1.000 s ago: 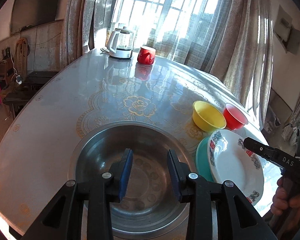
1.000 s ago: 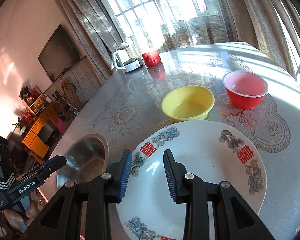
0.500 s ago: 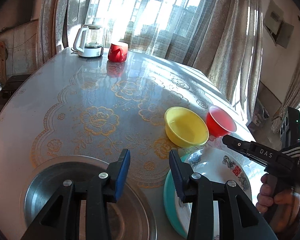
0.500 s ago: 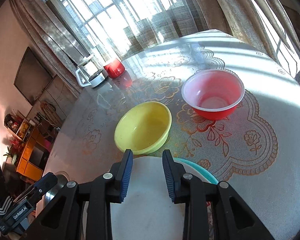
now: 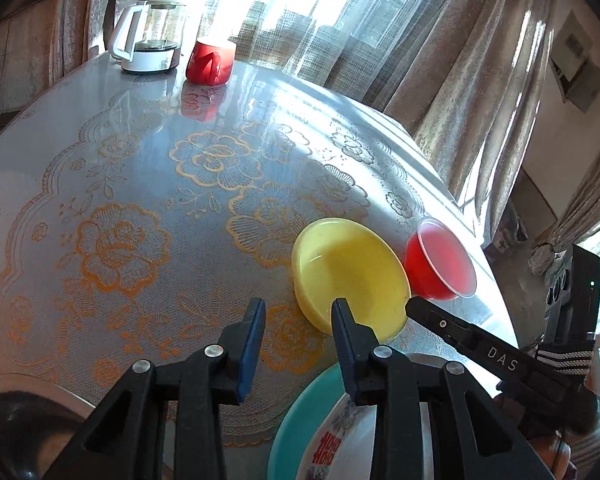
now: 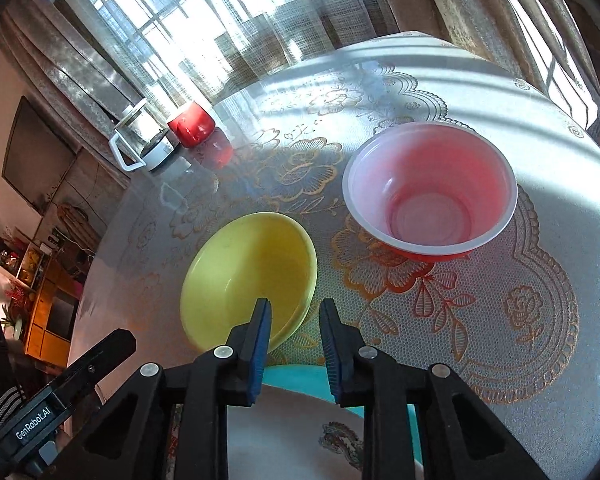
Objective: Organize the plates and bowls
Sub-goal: 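Grasp the rim of the yellow plastic bowl with the right tool, then carry the yellow bowl with the right tool into the steel bowl, then open the right tool, release the yellow bowl and withdraw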
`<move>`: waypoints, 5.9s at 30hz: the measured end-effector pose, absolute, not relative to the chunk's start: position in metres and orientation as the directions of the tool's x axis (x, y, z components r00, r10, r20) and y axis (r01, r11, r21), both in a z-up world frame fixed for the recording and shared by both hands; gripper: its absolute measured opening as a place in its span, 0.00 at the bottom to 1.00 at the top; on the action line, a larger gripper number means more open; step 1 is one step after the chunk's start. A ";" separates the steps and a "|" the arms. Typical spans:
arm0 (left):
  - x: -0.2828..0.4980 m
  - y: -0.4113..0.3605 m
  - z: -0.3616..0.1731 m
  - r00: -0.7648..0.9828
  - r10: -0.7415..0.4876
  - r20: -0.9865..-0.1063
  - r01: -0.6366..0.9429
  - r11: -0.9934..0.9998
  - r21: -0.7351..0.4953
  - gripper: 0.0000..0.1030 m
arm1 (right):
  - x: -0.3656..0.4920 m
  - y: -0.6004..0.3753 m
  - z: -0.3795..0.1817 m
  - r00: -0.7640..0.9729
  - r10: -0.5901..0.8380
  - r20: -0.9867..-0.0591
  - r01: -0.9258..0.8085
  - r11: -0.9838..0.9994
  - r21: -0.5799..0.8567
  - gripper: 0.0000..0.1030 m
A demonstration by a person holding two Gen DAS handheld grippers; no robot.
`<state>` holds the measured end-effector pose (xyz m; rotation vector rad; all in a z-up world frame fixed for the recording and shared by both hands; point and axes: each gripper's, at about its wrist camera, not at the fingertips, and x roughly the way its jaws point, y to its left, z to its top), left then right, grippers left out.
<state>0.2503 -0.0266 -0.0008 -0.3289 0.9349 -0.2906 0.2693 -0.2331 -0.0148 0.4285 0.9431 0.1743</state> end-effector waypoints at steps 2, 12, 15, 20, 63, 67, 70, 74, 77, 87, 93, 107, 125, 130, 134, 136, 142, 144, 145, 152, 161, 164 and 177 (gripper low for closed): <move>0.258 -0.030 -0.005 0.545 -0.398 -0.738 0.102 0.905 -0.413 0.33 | 0.271 -0.232 -0.017 0.576 0.328 -0.749 0.037 0.904 0.425 0.20; 0.273 -0.048 -0.020 0.514 -0.365 -0.776 0.111 0.926 -0.362 0.15 | 0.282 -0.224 -0.022 0.548 0.309 -0.777 0.023 0.923 0.383 0.15; 0.272 -0.046 -0.021 0.513 -0.374 -0.773 0.109 0.921 -0.373 0.15 | 0.283 -0.223 -0.021 0.548 0.302 -0.780 0.019 0.928 0.372 0.15; 0.267 -0.046 -0.018 0.525 -0.358 -0.772 0.116 0.929 -0.352 0.15 | 0.286 -0.221 -0.023 0.536 0.312 -0.784 0.023 0.924 0.383 0.16; 0.233 -0.002 0.001 0.569 -0.380 -0.729 0.061 0.904 -0.423 0.34 | 0.261 -0.215 0.000 0.585 0.354 -0.729 0.018 0.894 0.448 0.30; 0.243 -0.016 -0.011 0.541 -0.377 -0.752 0.082 0.914 -0.398 0.32 | 0.273 -0.213 -0.015 0.544 0.354 -0.761 0.027 0.899 0.437 0.30; 0.251 -0.023 -0.022 0.506 -0.391 -0.769 0.083 0.909 -0.409 0.22 | 0.280 -0.207 -0.024 0.523 0.354 -0.776 0.019 0.905 0.425 0.19; 0.248 -0.022 -0.017 0.540 -0.379 -0.752 0.088 0.914 -0.397 0.21 | 0.279 -0.202 -0.022 0.545 0.336 -0.768 -0.004 0.917 0.399 0.15; 0.243 -0.016 -0.007 0.564 -0.386 -0.730 0.097 0.909 -0.406 0.21 | 0.276 -0.201 -0.014 0.564 0.347 -0.749 -0.019 0.913 0.408 0.15; 0.203 -0.001 0.031 0.665 -0.356 -0.657 0.146 0.924 -0.353 0.21 | 0.253 -0.181 0.018 0.616 0.368 -0.697 -0.100 0.914 0.394 0.15; 0.165 0.016 0.041 0.693 -0.359 -0.626 0.165 0.923 -0.347 0.22 | 0.225 -0.169 0.034 0.637 0.414 -0.650 -0.163 0.897 0.412 0.15; 0.094 0.071 0.040 0.732 -0.337 -0.592 0.105 0.914 -0.391 0.21 | 0.173 -0.122 0.032 0.595 0.522 -0.611 -0.282 0.847 0.450 0.15; 0.041 0.126 0.002 0.723 -0.278 -0.633 -0.039 0.898 -0.438 0.21 | 0.147 -0.059 0.004 0.473 0.594 -0.650 -0.389 0.803 0.451 0.15; 0.036 0.130 -0.004 0.718 -0.256 -0.647 -0.064 0.902 -0.427 0.21 | 0.144 -0.050 -0.003 0.454 0.579 -0.677 -0.403 0.811 0.424 0.15; 0.037 0.133 -0.009 0.708 -0.242 -0.663 -0.082 0.905 -0.418 0.21 | 0.143 -0.046 -0.007 0.441 0.572 -0.692 -0.410 0.814 0.411 0.15; 0.035 0.133 -0.011 0.705 -0.240 -0.668 -0.086 0.905 -0.416 0.21 | 0.142 -0.043 -0.008 0.442 0.561 -0.700 -0.418 0.819 0.393 0.15; 0.037 0.132 -0.014 0.696 -0.230 -0.681 -0.093 0.911 -0.403 0.22 | 0.140 -0.040 -0.010 0.445 0.537 -0.717 -0.423 0.832 0.360 0.15; 0.037 0.129 -0.013 0.697 -0.219 -0.683 -0.092 0.917 -0.388 0.22 | 0.139 -0.039 -0.011 0.452 0.528 -0.719 -0.425 0.836 0.346 0.15; 0.037 0.128 -0.013 0.697 -0.215 -0.684 -0.090 0.920 -0.381 0.22 | 0.138 -0.039 -0.011 0.455 0.523 -0.720 -0.426 0.839 0.340 0.15; 0.037 0.129 -0.013 0.694 -0.214 -0.687 -0.093 0.920 -0.381 0.22 | 0.137 -0.041 -0.009 0.452 0.520 -0.725 -0.421 0.841 0.340 0.17; 0.039 0.123 -0.016 0.689 -0.212 -0.693 -0.078 0.929 -0.361 0.22 | 0.133 -0.034 -0.008 0.482 0.477 -0.735 -0.440 0.857 0.268 0.17; 0.040 0.124 -0.016 0.688 -0.212 -0.694 -0.077 0.929 -0.361 0.22 | 0.134 -0.035 -0.009 0.485 0.473 -0.735 -0.440 0.859 0.262 0.16; 0.037 0.121 -0.015 0.698 -0.174 -0.695 -0.079 0.945 -0.316 0.24 | 0.130 -0.034 -0.010 0.519 0.455 -0.724 -0.449 0.865 0.222 0.15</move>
